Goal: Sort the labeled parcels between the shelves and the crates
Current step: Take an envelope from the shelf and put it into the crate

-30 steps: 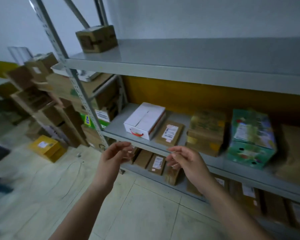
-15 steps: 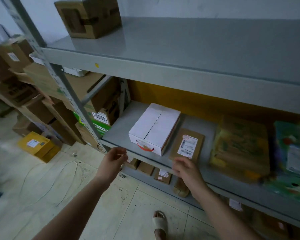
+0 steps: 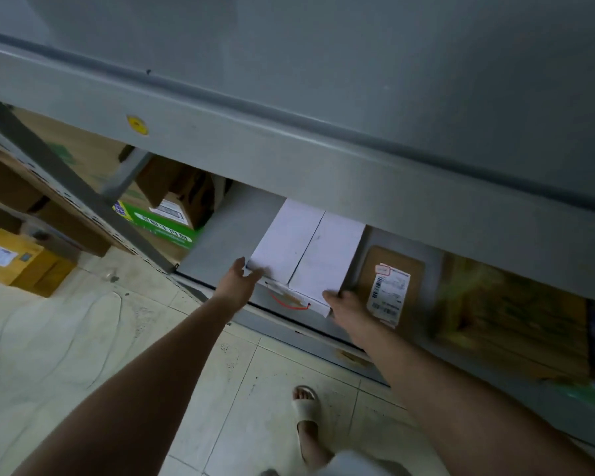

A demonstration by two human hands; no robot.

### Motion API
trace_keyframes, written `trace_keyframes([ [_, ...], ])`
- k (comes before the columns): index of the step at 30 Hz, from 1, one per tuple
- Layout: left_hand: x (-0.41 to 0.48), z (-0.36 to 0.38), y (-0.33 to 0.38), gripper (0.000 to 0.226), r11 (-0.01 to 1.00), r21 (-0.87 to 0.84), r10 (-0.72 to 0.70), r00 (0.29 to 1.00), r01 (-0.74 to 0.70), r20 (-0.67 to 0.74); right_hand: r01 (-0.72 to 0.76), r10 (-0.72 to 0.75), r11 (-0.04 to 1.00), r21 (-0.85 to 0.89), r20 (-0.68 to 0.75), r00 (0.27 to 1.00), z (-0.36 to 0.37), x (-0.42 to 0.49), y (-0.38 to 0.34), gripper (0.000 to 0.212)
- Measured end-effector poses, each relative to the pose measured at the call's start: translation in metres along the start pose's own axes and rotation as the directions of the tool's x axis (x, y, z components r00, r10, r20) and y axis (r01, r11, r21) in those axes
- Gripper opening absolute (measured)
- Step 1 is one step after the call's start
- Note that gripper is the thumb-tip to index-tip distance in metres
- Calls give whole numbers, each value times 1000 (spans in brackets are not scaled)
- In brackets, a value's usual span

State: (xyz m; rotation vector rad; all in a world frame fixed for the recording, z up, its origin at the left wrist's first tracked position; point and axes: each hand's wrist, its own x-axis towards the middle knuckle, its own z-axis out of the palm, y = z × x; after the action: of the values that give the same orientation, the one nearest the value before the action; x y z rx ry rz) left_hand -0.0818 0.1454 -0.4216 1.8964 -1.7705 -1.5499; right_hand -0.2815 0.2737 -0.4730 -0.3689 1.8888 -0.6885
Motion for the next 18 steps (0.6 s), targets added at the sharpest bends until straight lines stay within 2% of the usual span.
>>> trace_keyframes([
  [2,4,4,5,44,999,3,32,999,-32,4,7,-9,998,-60,-37,999,2,-14,-8,43],
  [5,8,5,-4,40,999,-35,31,999,-31,10,39,-47,996,-85,-95,994,6,-34,-10,31],
  [7,5,-2,-19,41,997,-57,48,999,-47,22,69,-71,997,-23,-101,992,10,-46,-3,29],
  [9,-7,-10,-33,45,995,-47,82,996,-83,-24,94,-85,991,93,-95,992,17,-63,6,30],
  [12,-46,-22,-40,47,973,-203,96,994,-106,-57,126,-106,973,194,-110,988,31,-102,19,30],
  [15,-89,-38,-55,42,940,-309,137,990,-143,-42,230,-199,962,149,-196,960,45,-158,31,31],
  [18,-142,-61,-75,39,909,-372,204,979,-189,0,360,-334,932,42,-288,898,56,-220,43,36],
])
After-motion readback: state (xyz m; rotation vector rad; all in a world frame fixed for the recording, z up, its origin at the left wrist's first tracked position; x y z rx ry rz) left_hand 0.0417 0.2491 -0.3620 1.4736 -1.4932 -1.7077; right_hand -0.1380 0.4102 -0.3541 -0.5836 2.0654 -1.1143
